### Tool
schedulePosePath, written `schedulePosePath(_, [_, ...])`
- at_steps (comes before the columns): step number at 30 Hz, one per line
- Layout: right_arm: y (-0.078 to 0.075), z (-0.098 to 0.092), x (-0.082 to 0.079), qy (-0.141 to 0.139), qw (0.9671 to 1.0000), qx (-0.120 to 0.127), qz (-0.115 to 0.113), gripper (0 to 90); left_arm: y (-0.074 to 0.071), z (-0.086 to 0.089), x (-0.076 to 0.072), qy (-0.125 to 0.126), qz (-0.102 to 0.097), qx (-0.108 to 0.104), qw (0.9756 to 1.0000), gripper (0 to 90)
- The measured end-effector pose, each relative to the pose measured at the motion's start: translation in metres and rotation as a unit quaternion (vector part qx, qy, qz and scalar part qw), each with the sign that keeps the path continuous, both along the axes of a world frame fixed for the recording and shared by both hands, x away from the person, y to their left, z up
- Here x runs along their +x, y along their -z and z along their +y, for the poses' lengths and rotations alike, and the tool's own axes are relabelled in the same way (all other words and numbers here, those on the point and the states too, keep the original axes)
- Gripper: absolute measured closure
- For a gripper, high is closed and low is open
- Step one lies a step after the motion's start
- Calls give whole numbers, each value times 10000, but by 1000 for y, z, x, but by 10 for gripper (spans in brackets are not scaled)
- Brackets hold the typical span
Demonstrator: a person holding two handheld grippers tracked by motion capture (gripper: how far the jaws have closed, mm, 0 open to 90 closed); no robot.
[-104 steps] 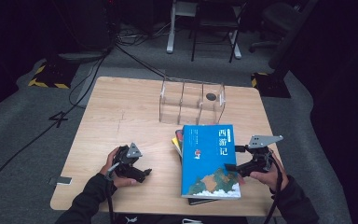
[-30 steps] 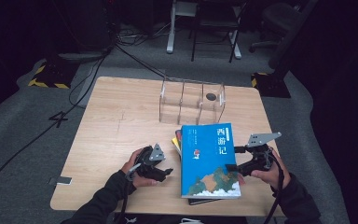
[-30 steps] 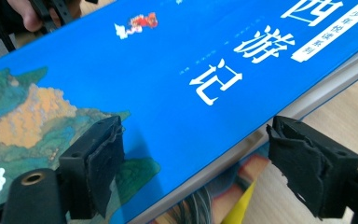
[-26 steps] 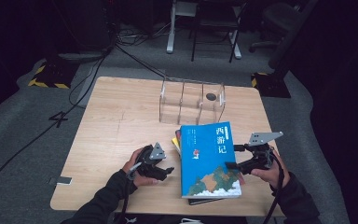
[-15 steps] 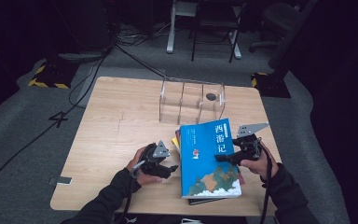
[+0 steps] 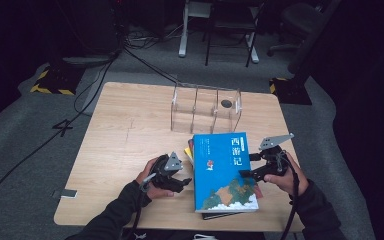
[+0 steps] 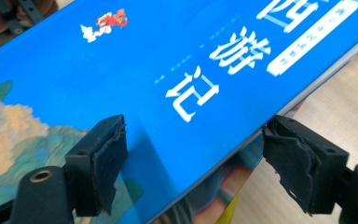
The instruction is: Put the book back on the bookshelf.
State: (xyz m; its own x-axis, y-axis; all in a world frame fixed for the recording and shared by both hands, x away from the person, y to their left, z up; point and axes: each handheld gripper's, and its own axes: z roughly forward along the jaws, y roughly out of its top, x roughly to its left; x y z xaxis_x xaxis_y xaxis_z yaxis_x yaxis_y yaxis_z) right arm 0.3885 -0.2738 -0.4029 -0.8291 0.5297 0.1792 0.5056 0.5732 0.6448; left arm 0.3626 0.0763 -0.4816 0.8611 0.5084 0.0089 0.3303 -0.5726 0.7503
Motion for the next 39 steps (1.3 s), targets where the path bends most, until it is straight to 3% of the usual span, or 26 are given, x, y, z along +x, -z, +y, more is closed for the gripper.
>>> schedulePosePath(3, [3, -2, 3, -84, 9997, 114, 194, 185, 0, -4, 1, 35, -13, 6, 10000, 263])
schedulePosePath(9, [5, -2, 2, -148, 9996, 194, 125, 171, -2, -13, 2, 110, -22, -58, 9999, 268])
schedulePosePath(12, [8, -9, 3, -59, 9989, 460, 102, 261, -4, -15, 2, 116, -15, -161, 9998, 276])
schedulePosePath(13, [7, -11, 4, -53, 9986, 517, 115, 274, -5, -17, 3, 120, -51, -87, 9999, 281])
schedulePosePath(24, [6, -8, 4, -112, 9976, 686, -32, 283, -4, -19, 3, 133, -46, -70, 9999, 288])
schedulePosePath(26, [3, -10, 2, -121, 9965, 819, -114, 355, -4, -19, 3, 129, -42, -74, 9999, 288])
schedulePosePath(27, [2, -10, 3, -209, 9945, 1023, -35, 402, -4, -19, 3, 129, -42, -74, 9999, 288])
schedulePosePath(29, [4, -8, 3, -297, 9941, 1046, 17, 396, -4, -19, 3, 125, -33, -77, 9999, 288])
schedulePosePath(34, [-4, 3, -3, -128, 9995, 229, -200, 329, -5, -18, 3, 126, -69, -83, 9999, 288])
schedulePosePath(36, [-4, 6, -6, -57, 9997, 13, -230, 303, -5, -18, 3, 131, -72, -87, 9999, 288])
schedulePosePath(37, [-4, 6, -5, 10, 9999, -96, -84, 283, -5, -18, 3, 121, -85, -72, 9999, 288])
schedulePosePath(39, [-4, 5, -4, 14, 10000, -86, -38, 278, -5, -18, 2, 126, -90, -66, 9999, 292])
